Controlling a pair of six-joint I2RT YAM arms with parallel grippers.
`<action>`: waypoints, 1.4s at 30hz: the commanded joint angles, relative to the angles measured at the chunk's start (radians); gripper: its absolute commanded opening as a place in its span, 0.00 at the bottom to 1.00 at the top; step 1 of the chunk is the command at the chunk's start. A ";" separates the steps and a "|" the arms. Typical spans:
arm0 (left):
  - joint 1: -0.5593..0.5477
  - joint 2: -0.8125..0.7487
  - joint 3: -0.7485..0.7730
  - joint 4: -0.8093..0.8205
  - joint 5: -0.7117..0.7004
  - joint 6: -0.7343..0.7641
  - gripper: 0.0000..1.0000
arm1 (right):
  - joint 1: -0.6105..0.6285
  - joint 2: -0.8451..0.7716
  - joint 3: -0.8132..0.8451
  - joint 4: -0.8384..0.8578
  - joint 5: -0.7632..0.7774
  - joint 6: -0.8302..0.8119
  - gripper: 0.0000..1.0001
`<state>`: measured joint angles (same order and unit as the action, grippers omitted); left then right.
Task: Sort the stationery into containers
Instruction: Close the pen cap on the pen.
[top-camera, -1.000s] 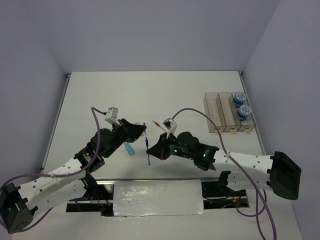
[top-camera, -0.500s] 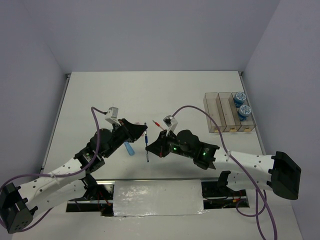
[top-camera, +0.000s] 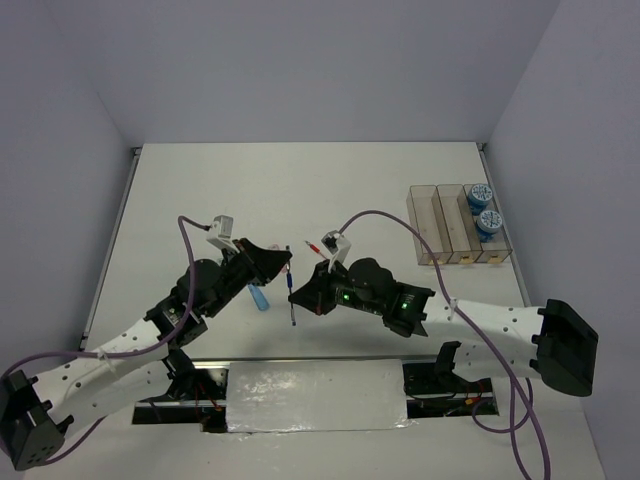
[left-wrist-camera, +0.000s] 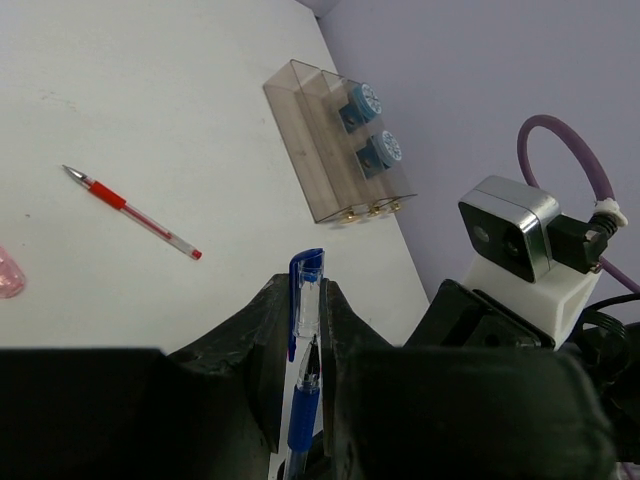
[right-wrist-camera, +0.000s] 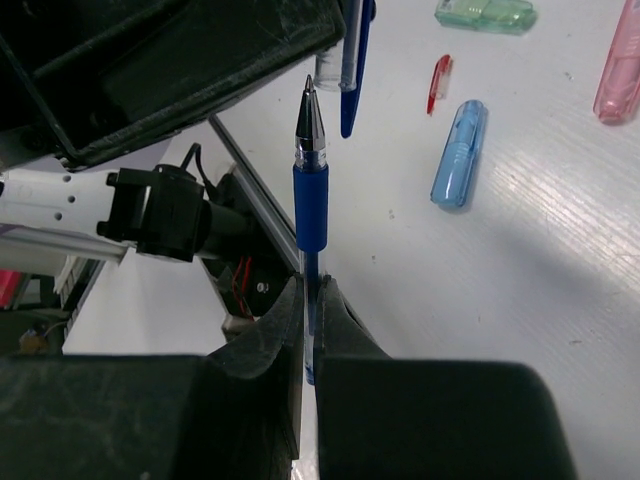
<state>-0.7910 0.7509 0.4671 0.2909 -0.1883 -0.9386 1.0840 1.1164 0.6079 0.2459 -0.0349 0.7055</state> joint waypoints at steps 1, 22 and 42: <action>-0.005 -0.025 0.037 -0.002 -0.040 0.041 0.00 | 0.004 0.025 0.029 0.044 -0.045 -0.001 0.00; -0.005 -0.016 0.021 0.028 -0.027 0.029 0.00 | -0.006 -0.001 0.038 -0.023 0.027 -0.023 0.00; -0.005 0.008 0.005 0.047 -0.025 0.032 0.00 | -0.007 -0.004 0.044 -0.008 0.000 -0.021 0.00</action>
<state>-0.7910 0.7605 0.4843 0.2634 -0.2283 -0.9173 1.0817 1.1343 0.6079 0.2165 -0.0414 0.6975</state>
